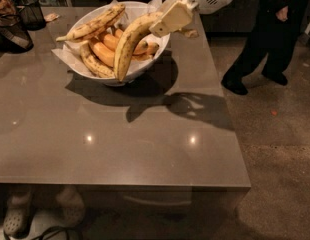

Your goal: Pick banana from white bowl

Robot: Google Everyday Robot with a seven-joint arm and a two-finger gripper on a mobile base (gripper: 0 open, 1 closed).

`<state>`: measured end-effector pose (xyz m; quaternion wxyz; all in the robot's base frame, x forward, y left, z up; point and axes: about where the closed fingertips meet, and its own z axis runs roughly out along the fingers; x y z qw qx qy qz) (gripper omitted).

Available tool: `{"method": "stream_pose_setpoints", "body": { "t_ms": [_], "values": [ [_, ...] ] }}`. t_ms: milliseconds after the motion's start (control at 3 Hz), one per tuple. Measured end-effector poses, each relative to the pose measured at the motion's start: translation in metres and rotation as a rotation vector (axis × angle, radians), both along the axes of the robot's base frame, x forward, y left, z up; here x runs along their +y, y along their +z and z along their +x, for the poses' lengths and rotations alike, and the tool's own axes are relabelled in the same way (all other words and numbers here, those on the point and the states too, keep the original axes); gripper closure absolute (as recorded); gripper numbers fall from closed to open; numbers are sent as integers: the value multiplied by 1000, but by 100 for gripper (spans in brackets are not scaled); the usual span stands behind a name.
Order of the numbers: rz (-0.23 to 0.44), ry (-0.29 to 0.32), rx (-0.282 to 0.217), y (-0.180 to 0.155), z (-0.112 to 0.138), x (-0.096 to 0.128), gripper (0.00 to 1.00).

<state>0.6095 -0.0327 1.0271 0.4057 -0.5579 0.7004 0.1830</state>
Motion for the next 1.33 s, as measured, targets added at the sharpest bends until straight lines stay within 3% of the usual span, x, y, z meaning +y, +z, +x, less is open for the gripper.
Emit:
{"method": "stream_pose_setpoints", "body": {
  "t_ms": [333,667,1000,1333],
  "values": [
    [3,-4,-3,6,-6,-1,100],
    [41,-45,-16,17,-35,-10,100],
    [60,-82,5,10,-70,-22,100],
    [55,-83,12,6,-72,-23,100]
  ]
}}
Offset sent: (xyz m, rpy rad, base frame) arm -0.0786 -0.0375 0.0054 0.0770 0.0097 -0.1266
